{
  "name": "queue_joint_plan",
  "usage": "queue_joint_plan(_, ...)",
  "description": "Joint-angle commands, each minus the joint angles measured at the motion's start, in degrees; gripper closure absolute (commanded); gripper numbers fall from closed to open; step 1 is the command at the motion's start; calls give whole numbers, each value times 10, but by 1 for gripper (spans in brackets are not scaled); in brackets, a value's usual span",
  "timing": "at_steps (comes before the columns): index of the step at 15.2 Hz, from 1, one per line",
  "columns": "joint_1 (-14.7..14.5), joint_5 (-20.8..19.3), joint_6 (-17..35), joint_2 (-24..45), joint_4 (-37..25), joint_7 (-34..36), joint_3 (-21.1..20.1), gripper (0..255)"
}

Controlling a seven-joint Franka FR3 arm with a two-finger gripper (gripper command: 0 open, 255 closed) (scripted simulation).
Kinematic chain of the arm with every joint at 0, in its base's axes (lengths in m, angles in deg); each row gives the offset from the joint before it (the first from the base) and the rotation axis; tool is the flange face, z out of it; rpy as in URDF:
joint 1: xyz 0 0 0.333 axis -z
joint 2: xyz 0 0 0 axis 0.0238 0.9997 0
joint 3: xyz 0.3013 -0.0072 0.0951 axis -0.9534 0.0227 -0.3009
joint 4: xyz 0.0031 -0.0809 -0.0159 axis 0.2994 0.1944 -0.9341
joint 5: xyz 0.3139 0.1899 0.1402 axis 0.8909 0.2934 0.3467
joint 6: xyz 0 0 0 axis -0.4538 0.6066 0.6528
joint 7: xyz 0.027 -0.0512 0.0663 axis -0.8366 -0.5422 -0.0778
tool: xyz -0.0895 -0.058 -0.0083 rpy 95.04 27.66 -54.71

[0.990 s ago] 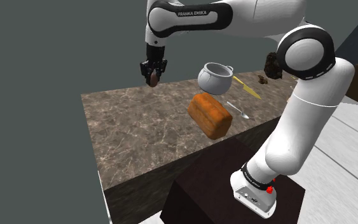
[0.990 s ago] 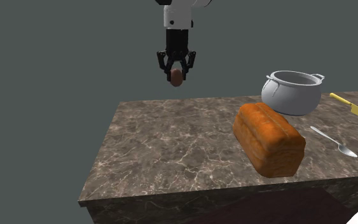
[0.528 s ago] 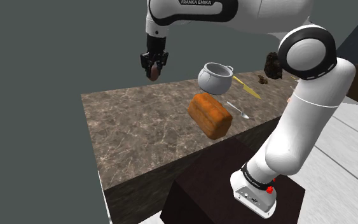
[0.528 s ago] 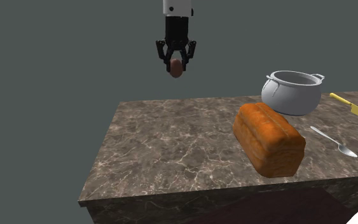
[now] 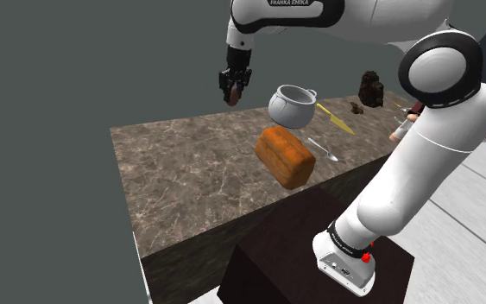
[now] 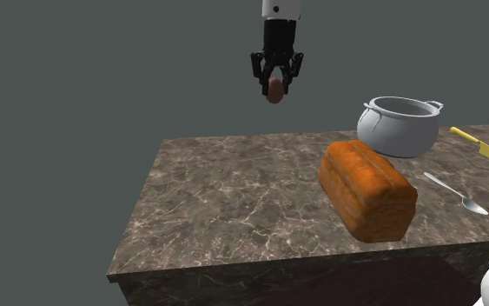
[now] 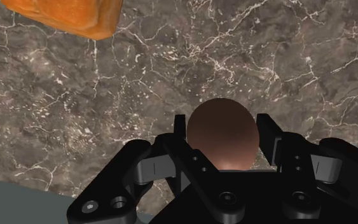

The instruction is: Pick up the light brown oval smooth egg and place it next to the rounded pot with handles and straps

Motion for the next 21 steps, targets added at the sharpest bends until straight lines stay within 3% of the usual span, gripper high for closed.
queue_joint_plan(1,14,0,5,-16,22,-27,12,255)
queue_joint_plan(11,81,-12,6,-59,74,-157,77,255)
queue_joint_plan(21,148,-26,0,-48,59,-290,147,255)
